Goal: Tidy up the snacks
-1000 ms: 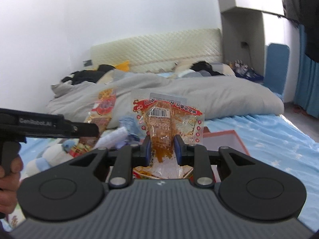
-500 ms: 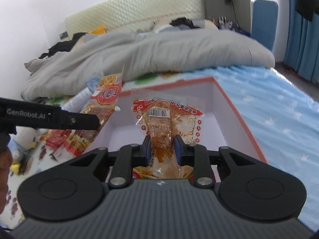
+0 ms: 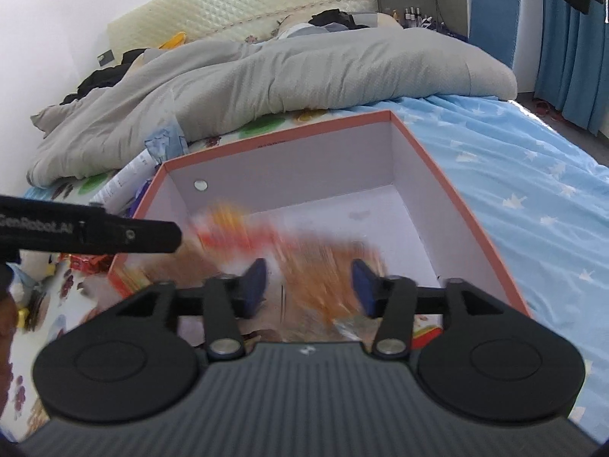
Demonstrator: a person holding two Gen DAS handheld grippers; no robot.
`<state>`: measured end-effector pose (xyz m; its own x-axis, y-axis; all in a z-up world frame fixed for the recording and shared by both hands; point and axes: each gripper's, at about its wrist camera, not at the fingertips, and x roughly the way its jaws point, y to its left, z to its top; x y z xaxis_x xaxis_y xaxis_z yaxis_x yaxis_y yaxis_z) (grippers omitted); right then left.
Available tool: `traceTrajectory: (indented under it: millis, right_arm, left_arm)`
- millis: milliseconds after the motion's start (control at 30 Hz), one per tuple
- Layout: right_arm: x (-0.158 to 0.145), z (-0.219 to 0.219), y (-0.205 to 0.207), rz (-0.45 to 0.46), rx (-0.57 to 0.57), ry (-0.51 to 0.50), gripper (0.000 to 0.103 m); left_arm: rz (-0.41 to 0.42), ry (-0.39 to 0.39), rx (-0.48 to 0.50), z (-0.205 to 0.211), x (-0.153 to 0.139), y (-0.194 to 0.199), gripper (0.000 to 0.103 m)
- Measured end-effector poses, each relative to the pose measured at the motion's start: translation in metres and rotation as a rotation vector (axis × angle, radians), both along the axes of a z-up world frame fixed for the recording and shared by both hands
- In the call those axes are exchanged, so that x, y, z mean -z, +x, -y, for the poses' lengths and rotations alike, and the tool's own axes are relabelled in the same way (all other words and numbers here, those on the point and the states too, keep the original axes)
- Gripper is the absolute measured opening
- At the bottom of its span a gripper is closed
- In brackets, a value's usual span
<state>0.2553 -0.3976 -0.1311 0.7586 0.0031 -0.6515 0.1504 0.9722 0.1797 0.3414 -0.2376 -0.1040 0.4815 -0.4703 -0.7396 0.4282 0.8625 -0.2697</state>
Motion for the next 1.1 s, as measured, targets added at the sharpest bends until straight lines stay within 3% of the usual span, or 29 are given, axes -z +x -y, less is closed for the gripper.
traceTrajectory:
  millis: [633, 967, 1100]
  right_arm:
    - [-0.095, -0.05, -0.074, 0.225, -0.067, 0.003, 0.064]
    - [-0.12, -0.096, -0.11, 0.321, -0.116, -0.003, 0.064]
    - [-0.119, -0.113, -0.12, 0.32, -0.143, -0.013, 0.064]
  left_arm:
    - [0.192, -0.05, -0.066, -0.084, -0.106, -0.094, 0.071]
    - [0.283, -0.034, -0.106, -0.144, -0.129, -0.15, 0.074]
    - [0.299, -0.031, -0.135, -0.167, -0.129, -0.167, 0.075]
